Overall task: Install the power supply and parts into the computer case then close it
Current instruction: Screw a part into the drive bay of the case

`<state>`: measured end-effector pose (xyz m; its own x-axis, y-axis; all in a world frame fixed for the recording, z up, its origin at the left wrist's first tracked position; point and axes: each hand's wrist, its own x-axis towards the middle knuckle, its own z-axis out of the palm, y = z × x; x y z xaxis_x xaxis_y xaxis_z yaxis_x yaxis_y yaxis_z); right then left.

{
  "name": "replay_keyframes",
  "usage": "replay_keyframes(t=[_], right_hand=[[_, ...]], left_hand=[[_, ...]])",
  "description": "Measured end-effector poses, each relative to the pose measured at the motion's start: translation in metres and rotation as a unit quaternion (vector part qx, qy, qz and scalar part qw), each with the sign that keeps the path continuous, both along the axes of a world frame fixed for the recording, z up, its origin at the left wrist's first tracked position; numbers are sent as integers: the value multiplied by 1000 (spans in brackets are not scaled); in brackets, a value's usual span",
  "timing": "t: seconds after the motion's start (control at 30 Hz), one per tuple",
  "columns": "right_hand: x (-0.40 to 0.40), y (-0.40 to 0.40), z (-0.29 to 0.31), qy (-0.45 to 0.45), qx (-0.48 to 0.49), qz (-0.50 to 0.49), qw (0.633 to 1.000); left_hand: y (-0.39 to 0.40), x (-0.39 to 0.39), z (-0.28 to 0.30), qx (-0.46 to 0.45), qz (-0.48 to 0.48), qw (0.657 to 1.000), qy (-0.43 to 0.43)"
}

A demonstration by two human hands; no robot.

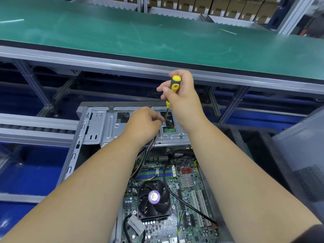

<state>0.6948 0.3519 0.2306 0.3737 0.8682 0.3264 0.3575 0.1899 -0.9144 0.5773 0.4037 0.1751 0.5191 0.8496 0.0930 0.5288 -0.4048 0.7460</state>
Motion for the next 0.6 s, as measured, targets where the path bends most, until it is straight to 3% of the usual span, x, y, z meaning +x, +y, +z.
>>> replay_keyframes(t=[0.2,0.4,0.6], right_hand=[[-2,3,-3,142,53,96,984],[-1,6,-4,130,45,84,987],[2,2,-6,208,84,106,969]], left_hand=[[-1,-1,-2,24,0,1000,16],[0,0,-1,26,-3,1000,11],[-1,1,-2,27,3,1000,11]])
